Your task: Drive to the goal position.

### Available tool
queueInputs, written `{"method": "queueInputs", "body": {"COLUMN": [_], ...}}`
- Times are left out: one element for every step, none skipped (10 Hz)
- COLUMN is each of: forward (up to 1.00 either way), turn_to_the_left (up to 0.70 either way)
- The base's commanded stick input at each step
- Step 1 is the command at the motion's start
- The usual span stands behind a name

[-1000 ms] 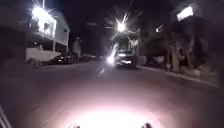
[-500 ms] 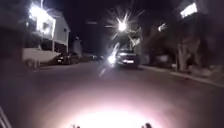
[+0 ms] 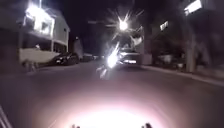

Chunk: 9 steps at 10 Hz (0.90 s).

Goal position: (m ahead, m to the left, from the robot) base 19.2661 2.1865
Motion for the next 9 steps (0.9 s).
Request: {"method": "queueInputs", "body": {"forward": [0.85, 0.85, 0.85, 0.85, 0.85, 0.85, 0.85, 0.85, 0.85], "turn_to_the_left": [0.00, 0.00, 0.00, 0.00, 0.00, 0.00, 0.00, 0.00, 0.00]}}
